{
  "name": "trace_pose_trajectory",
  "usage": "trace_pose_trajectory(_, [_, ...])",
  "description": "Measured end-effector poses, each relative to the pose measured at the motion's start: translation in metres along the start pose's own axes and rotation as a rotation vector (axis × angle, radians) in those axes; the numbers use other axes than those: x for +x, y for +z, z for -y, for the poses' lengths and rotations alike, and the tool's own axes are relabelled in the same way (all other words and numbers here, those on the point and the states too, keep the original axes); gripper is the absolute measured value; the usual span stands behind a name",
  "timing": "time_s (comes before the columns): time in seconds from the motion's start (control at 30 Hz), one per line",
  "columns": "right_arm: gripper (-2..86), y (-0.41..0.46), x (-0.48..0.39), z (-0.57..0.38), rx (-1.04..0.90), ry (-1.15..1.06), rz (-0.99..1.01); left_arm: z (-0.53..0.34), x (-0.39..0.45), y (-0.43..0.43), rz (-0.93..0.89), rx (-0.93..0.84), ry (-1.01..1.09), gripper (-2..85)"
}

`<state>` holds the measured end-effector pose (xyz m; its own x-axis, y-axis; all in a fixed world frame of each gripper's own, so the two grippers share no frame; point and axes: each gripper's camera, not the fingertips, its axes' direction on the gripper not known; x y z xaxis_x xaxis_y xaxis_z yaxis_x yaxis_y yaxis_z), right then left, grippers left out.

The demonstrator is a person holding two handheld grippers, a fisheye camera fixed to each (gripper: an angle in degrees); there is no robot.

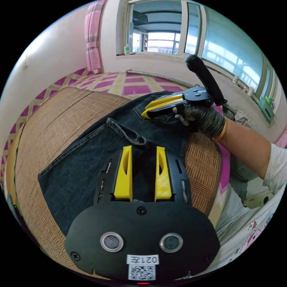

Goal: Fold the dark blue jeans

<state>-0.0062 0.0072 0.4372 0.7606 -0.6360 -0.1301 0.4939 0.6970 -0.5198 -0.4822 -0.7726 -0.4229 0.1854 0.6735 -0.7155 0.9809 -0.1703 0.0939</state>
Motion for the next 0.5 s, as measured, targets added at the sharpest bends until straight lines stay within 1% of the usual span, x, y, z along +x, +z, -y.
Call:
trace_pose_trajectory(0.03, [8.8,0.006,0.0,0.002,-0.027,0.01,0.001,0.003,0.001,0.002,0.0,-0.007,0.006,11.3])
trace_pose_trajectory(0.13, [8.6,0.007,-0.006,0.004,-0.027,0.007,-0.008,0.013,0.004,0.011,0.042,-0.028,0.035,10.0])
trace_pose_trajectory(0.2, [8.3,0.006,-0.007,0.004,-0.021,0.014,-0.005,0.02,0.002,0.015,0.109,-0.055,0.033,6.9])
trace_pose_trajectory(0.27, [8.2,0.004,-0.007,0.004,-0.015,0.025,0.005,0.023,-0.003,0.012,0.104,-0.061,0.028,5.3])
trace_pose_trajectory(0.33, [8.1,0.004,-0.006,0.005,-0.014,0.044,0.014,0.022,-0.014,0.002,0.059,-0.025,0.002,3.1])
trace_pose_trajectory(0.37, [8.1,0.004,-0.006,0.006,-0.015,0.046,0.015,0.019,-0.029,-0.009,0.004,0.015,-0.063,2.0])
trace_pose_trajectory(0.4, [8.1,0.004,-0.007,0.007,-0.018,0.046,0.014,0.012,-0.047,-0.027,-0.057,0.09,-0.145,1.2])
trace_pose_trajectory(0.43, [8.1,0.004,-0.009,0.008,-0.021,0.047,0.012,0.007,-0.056,-0.037,-0.081,0.131,-0.184,0.8])
trace_pose_trajectory(0.5, [8.0,0.004,-0.011,0.009,-0.022,0.049,0.011,-0.017,-0.09,-0.089,-0.123,0.262,-0.282,-0.1])
